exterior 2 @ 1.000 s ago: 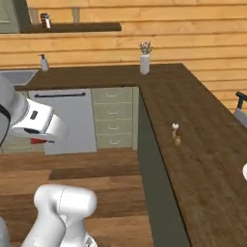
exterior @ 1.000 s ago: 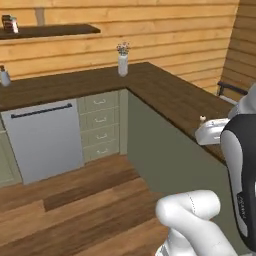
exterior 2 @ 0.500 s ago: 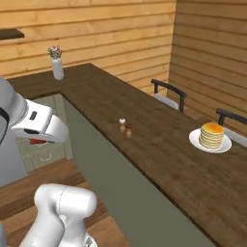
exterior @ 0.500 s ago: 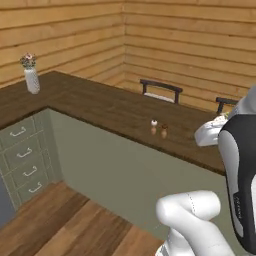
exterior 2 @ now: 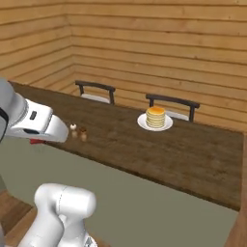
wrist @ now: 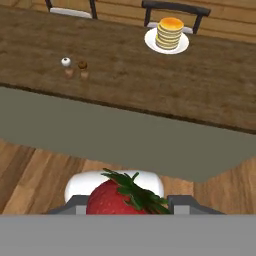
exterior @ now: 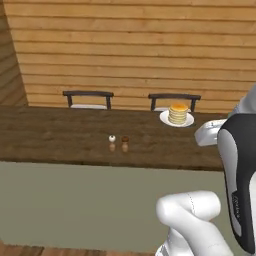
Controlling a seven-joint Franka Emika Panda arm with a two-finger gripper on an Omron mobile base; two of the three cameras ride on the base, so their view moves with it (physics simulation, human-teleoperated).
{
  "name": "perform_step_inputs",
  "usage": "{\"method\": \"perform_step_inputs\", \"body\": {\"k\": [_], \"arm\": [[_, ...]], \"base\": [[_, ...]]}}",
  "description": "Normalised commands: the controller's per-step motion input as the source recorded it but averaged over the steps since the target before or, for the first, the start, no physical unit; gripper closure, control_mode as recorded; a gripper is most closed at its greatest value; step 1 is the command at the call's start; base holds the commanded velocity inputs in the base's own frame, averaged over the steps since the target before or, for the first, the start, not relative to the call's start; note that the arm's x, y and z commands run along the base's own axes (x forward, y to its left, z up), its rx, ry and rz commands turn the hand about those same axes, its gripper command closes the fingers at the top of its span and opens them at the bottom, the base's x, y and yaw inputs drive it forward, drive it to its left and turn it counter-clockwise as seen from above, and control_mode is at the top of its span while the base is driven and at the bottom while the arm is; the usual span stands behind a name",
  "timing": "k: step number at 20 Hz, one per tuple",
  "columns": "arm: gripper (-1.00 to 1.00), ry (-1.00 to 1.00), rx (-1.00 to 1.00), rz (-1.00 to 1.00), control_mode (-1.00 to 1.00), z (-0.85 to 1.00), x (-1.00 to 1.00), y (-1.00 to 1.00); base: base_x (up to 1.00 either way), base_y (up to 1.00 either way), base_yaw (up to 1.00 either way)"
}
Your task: Take the strawberry from the fridge and place it on top of the pancake, located on the dining counter.
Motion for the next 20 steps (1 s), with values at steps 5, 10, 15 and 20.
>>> {"method": "perform_step_inputs", "body": {"k": [5, 10, 15, 20], "arm": [[1.0, 0.0, 0.0, 0.0, 1.0, 0.0, 0.0, 0.0], [1.0, 0.0, 0.0, 0.0, 1.0, 0.0, 0.0, 0.0], [1.0, 0.0, 0.0, 0.0, 1.0, 0.0, 0.0, 0.0], [1.0, 0.0, 0.0, 0.0, 1.0, 0.0, 0.0, 0.0]], "base": [[0.48, -0.02, -0.26], [0.59, -0.19, -0.25], [0.2, 0.39, -0.47], [0.67, 0.07, -0.19]]}}
